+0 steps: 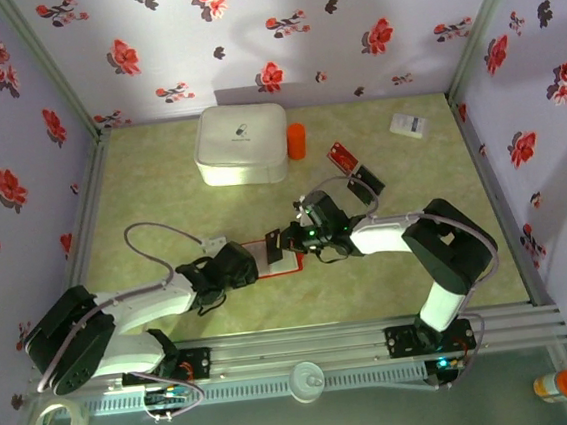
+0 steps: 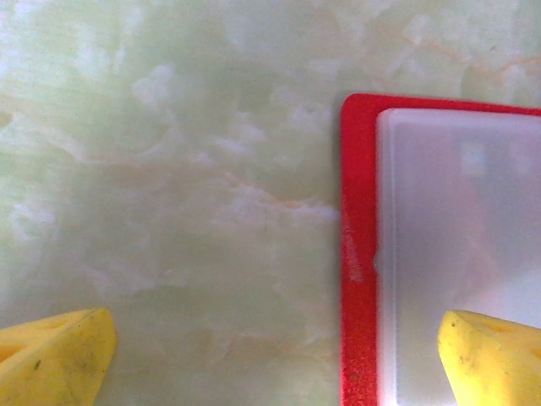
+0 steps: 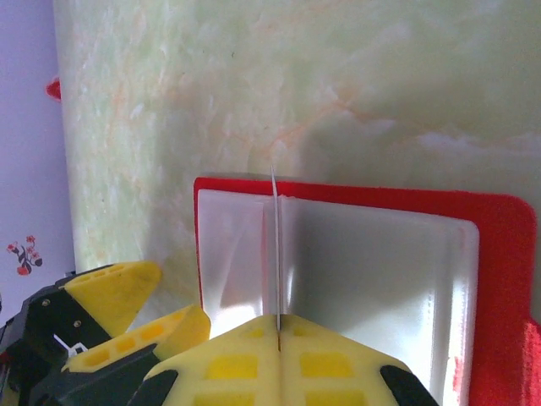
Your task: Put the credit cards into the card holder
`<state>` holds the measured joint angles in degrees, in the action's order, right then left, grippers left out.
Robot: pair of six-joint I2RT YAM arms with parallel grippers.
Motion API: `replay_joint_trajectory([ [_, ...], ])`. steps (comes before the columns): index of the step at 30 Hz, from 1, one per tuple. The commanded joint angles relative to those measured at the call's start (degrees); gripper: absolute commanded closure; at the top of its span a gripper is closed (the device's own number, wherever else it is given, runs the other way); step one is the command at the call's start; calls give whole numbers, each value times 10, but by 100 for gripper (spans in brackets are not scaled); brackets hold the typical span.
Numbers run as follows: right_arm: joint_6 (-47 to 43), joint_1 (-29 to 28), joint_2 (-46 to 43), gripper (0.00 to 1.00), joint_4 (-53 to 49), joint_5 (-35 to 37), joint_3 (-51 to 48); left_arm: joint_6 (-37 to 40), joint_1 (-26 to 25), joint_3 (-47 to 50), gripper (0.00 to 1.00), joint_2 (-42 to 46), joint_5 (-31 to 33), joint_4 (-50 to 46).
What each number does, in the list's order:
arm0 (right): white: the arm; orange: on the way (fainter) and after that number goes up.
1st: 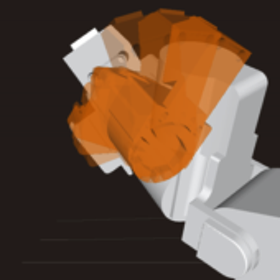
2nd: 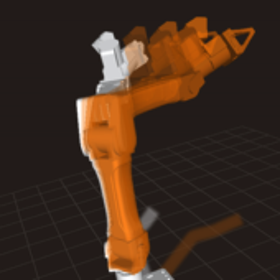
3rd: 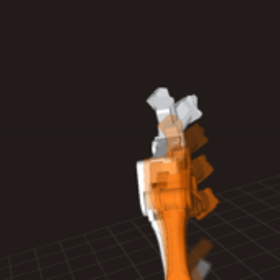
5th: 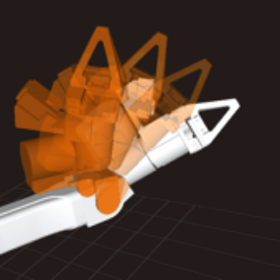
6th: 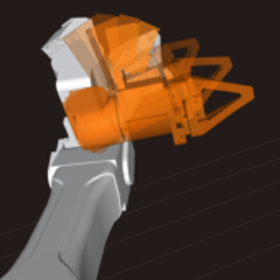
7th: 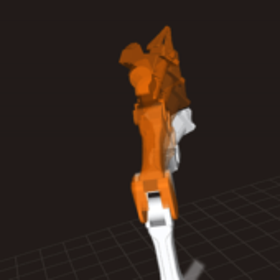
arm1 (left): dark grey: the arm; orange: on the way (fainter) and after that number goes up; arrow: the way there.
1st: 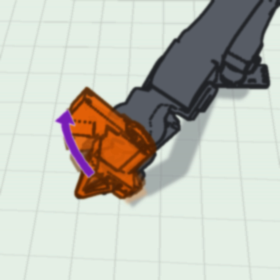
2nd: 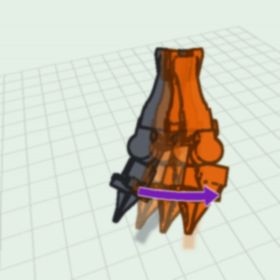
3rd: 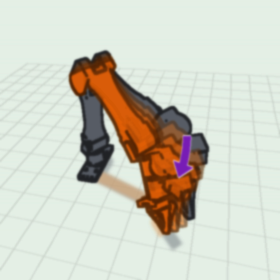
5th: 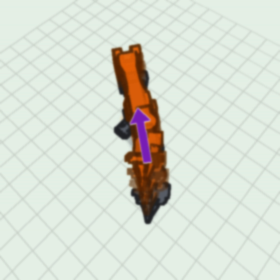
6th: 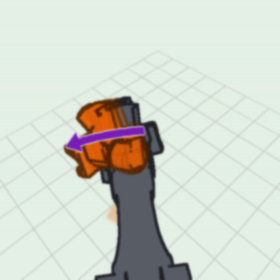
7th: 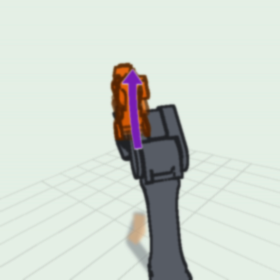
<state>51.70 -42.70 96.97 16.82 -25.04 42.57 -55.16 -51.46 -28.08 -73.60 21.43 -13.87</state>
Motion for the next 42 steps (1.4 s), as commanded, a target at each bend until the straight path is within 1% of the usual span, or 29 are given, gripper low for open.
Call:
replay_joint_trajectory([
  [1,18,-3,-8,100,40,17,-10,-2,4,-13,1,-20,4,-116],
  [8,23,-3,-11,100,47,22,-16,17,3,-57,1,-55,10,-165],
  [12,24,-3,-14,100,55,26,-22,12,0,-64,1,-68,16,-174],
  [17,26,-2,-13,100,83,31,-36,2,-4,-62,1,-64,22,-181],
  [27,39,-3,8,100,163,24,-59,0,-4,-55,2,-60,24,-179],
  [42,40,-4,26,100,173,27,-68,0,-7,-52,2,-58,23,-174],
])
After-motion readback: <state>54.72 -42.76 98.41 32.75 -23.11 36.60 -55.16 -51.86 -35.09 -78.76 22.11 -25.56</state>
